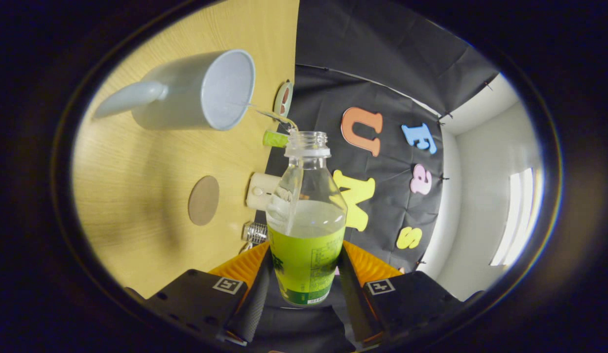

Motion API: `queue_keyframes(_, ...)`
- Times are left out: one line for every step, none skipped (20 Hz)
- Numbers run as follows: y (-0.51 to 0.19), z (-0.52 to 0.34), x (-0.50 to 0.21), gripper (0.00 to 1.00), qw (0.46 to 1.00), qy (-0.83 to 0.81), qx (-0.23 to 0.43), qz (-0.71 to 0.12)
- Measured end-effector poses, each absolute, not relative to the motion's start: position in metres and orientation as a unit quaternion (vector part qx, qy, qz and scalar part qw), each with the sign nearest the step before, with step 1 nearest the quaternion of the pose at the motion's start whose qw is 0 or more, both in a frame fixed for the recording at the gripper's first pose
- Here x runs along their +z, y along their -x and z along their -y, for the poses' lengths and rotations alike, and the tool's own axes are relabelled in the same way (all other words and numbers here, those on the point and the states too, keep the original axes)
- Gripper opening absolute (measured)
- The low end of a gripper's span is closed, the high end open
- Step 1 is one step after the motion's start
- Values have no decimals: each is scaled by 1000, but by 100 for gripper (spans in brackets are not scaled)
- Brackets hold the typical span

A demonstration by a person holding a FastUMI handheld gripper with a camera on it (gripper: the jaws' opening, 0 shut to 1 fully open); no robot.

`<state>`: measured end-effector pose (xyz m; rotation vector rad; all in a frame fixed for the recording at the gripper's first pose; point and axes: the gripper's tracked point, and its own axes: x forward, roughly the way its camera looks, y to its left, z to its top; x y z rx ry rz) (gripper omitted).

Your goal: Take the bottle from table, then pour the juice into the cup, finally place the bottle on the coaster

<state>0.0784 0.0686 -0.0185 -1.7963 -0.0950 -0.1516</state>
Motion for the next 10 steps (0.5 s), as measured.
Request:
queue_keyframes(-79,-69,-18,77,619,782,-66,42)
queue_keyframes(-79,-69,-18,77,618,782,-66,43)
queue_keyframes(-78,-69,-18,77,617,783,-66,45)
queue_keyframes(-79,-70,-18,77,616,784,-66,45)
queue_keyframes(-79,-69,-18,77,614,786,-65,45)
queue_keyframes(-79,-70,-17,77,612,787,-65,46)
queue_keyframes(-78,-70,-17,77,611,788,-66,48)
queue_keyframes(-78,-70,-17,77,610,788,-67,48)
queue_keyframes(-79,-69,-16,77,608,789,-68,50)
queue_keyframes(-79,-70,-17,77,606,791,-69,52)
